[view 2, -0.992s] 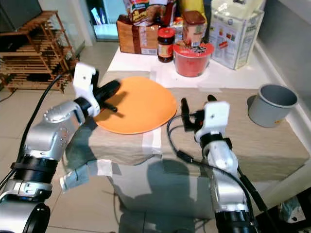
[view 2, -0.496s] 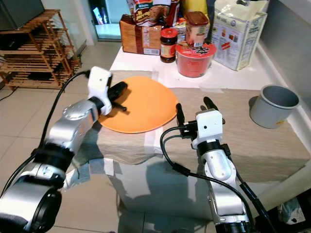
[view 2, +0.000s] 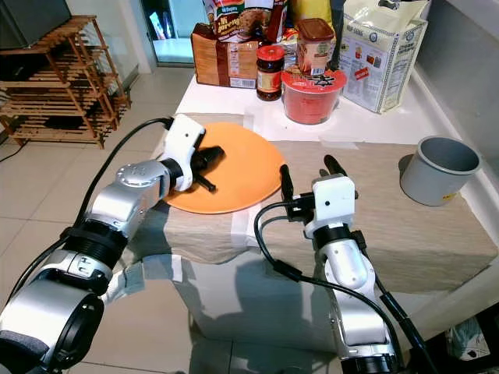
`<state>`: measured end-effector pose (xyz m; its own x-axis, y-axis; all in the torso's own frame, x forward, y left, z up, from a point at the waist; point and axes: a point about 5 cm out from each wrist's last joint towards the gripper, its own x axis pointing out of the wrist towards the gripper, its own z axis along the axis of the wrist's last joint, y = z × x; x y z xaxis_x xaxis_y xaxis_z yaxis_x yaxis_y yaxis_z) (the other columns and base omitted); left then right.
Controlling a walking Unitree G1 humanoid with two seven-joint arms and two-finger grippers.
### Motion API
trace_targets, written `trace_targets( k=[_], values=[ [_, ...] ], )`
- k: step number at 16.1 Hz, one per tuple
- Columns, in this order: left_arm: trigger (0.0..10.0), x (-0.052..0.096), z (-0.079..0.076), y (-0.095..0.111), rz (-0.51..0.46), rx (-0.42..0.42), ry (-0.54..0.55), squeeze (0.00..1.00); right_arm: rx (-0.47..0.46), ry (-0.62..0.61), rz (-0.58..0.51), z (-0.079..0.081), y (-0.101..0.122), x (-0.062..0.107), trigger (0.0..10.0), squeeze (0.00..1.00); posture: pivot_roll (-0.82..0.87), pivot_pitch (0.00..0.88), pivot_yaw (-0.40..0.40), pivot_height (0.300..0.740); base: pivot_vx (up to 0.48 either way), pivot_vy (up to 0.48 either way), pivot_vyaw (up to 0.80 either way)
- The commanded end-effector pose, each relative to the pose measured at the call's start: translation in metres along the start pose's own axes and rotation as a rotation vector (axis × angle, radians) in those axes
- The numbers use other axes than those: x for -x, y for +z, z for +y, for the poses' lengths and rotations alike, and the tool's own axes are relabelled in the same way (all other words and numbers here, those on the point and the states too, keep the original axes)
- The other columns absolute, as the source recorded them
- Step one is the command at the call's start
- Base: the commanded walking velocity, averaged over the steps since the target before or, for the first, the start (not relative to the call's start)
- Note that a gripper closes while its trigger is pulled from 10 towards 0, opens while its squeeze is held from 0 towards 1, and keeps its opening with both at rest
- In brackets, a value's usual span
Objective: Setting the table
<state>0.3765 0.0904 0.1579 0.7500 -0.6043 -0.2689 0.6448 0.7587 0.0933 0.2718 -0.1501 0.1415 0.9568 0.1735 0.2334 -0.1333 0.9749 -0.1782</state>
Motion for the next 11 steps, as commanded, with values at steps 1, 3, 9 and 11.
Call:
trace_targets(
  k=[1,3,9,11],
  values=[
    [10.0,-0.001,-0.005,0.005,0.043,-0.032,-0.05,0.0,-0.012,0.016,-0.021,0.003,0.007,-0.003,10.0,0.0,-0.1,0.0,0.074,0.736,0.0,0.0,0.0],
    [10.0,-0.003,-0.01,0.003,0.088,-0.022,-0.089,0.0,-0.017,0.019,-0.016,0.004,0.006,-0.004,10.0,0.0,-0.1,0.0,0.072,0.736,0.0,0.0,0.0],
    [10.0,0.0,-0.043,0.028,0.096,-0.071,-0.3,0.0,-0.032,0.026,-0.001,0.005,0.006,-0.008,10.0,0.0,-0.09,0.0,0.075,0.736,0.0,0.0,0.0],
    [10.0,0.002,-0.047,0.032,0.084,-0.077,-0.303,0.0,-0.038,0.027,-0.002,0.005,0.007,-0.008,10.0,0.0,-0.09,0.0,0.073,0.736,0.0,0.0,0.0]
  ],
)
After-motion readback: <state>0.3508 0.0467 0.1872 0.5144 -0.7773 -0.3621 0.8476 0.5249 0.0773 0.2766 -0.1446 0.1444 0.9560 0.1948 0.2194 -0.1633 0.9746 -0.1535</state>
